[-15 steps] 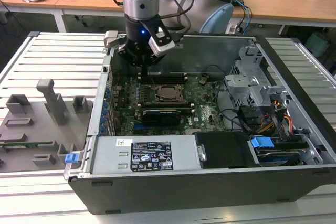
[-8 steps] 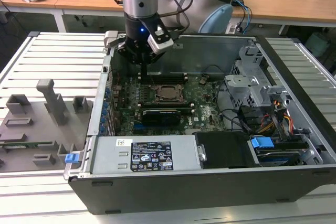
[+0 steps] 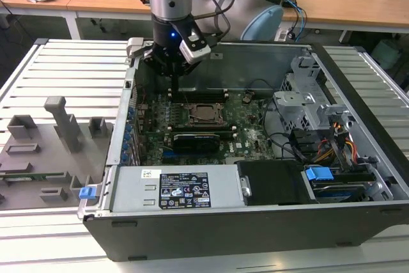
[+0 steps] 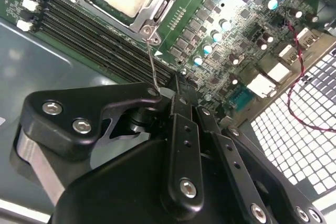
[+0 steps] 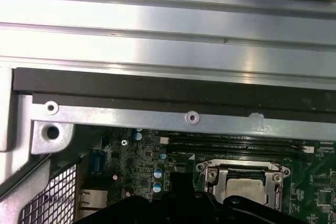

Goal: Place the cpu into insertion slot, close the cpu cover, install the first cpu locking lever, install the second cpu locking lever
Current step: 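Install the first cpu locking lever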

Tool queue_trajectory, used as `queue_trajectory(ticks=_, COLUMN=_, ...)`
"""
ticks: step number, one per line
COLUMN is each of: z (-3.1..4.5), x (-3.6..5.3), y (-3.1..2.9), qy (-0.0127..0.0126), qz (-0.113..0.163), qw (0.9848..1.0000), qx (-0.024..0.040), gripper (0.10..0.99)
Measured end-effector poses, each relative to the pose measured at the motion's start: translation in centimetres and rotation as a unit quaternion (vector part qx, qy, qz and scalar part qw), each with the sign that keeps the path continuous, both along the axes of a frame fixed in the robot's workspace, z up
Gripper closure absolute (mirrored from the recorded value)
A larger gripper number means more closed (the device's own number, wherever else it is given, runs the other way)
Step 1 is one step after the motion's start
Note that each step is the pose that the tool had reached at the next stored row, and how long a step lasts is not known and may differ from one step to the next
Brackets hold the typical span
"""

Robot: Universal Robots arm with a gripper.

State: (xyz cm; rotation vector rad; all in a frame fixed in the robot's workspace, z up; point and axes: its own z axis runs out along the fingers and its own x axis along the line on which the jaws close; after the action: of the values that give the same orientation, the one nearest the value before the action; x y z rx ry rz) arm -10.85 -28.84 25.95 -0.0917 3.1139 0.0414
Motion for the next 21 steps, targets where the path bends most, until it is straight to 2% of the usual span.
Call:
queue_trajectory(ticks=7, z=-0.03, x=1.51, y=0.0, qy=0.0, qz=0.0, qw=1.0, qx=-0.0001, gripper=0.98)
queue_trajectory(ticks=18, z=-0.21, x=3.21, y=0.0, qy=0.0001, qz=0.0, qw=1.0, qx=-0.0001, gripper=0.98)
queue_trajectory(ticks=21, z=-0.29, x=3.99, y=0.0, qy=0.0003, qz=0.0, qw=1.0, qx=-0.0001, gripper=0.98)
